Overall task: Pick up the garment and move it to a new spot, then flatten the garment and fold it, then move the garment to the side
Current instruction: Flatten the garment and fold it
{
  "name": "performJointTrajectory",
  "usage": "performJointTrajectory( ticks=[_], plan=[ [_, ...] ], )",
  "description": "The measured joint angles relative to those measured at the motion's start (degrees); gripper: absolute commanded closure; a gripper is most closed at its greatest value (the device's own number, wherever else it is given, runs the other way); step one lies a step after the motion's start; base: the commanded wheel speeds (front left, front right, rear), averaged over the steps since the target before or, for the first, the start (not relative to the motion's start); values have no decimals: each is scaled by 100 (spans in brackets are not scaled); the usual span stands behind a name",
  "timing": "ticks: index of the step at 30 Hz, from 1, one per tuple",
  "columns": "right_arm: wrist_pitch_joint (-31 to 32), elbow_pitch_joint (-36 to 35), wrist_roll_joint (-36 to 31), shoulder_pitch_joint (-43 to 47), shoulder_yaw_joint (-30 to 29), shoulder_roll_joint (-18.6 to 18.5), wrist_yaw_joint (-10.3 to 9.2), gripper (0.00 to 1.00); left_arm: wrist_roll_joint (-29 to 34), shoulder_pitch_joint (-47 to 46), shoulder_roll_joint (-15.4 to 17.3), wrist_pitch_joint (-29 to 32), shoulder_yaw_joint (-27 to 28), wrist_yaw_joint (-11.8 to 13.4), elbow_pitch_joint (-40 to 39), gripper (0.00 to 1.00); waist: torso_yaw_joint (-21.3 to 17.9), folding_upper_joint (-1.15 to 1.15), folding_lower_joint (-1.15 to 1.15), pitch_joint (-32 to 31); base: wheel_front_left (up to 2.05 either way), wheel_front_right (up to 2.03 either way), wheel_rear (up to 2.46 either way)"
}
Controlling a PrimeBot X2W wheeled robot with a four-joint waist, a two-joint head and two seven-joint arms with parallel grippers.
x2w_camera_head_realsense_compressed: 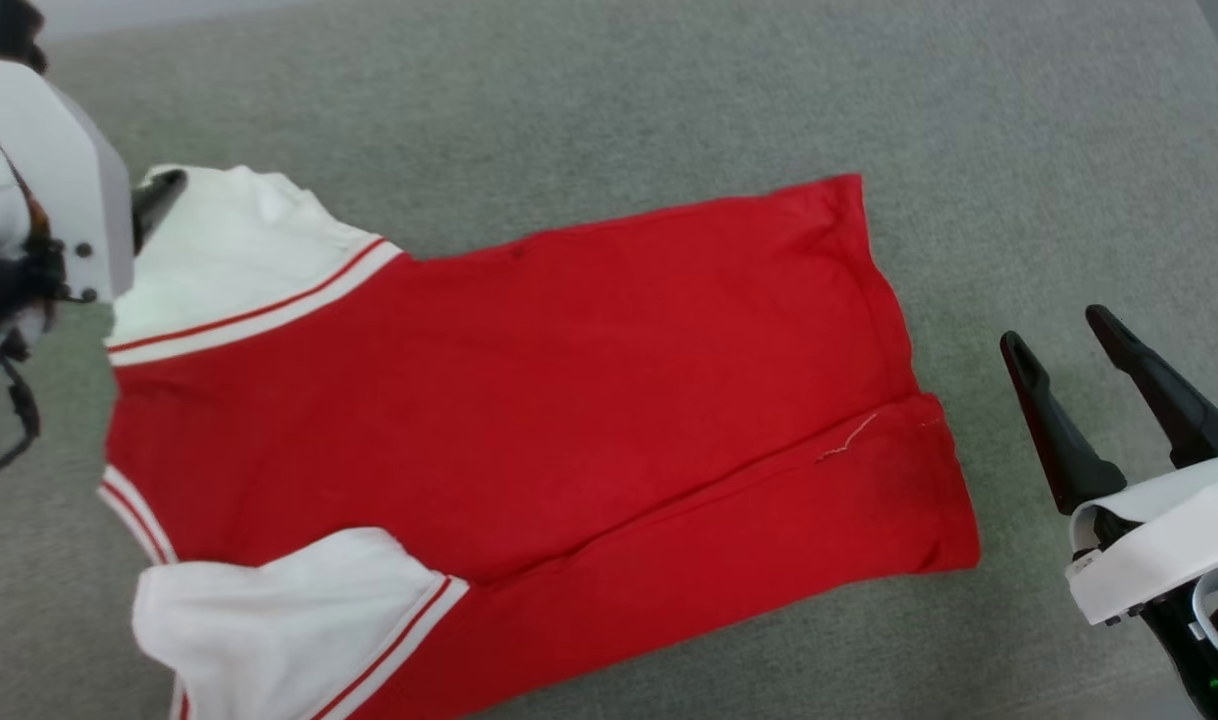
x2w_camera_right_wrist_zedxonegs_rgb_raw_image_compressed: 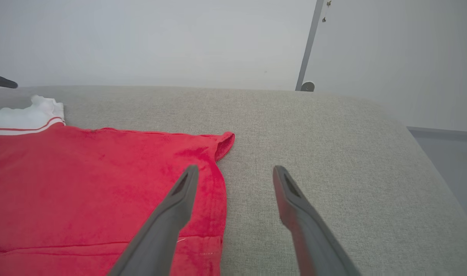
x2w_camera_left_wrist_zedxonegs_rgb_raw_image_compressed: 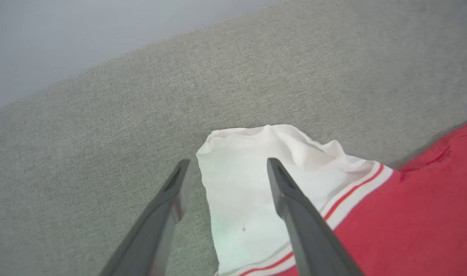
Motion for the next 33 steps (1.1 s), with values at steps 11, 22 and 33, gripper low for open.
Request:
performJointTrajectory(
  ticks=[11,22,33],
  plan=[
    [-49,48,90,-52,83,30,0,0,224,-393,-163,563,-318,-233,1003,0,-250,0,0,332,0,0,0],
    [97,18,218,-70,99,11,0,0,107,-539,-508,609,-300,-339,1611,87,-243,0,0,370,0,0,0],
    [1279,160,678,-972,326,-359,1,0,-21,-745,-892,583,-252,-439,2085,100,-159,0,0,416,0,0,0]
  ],
)
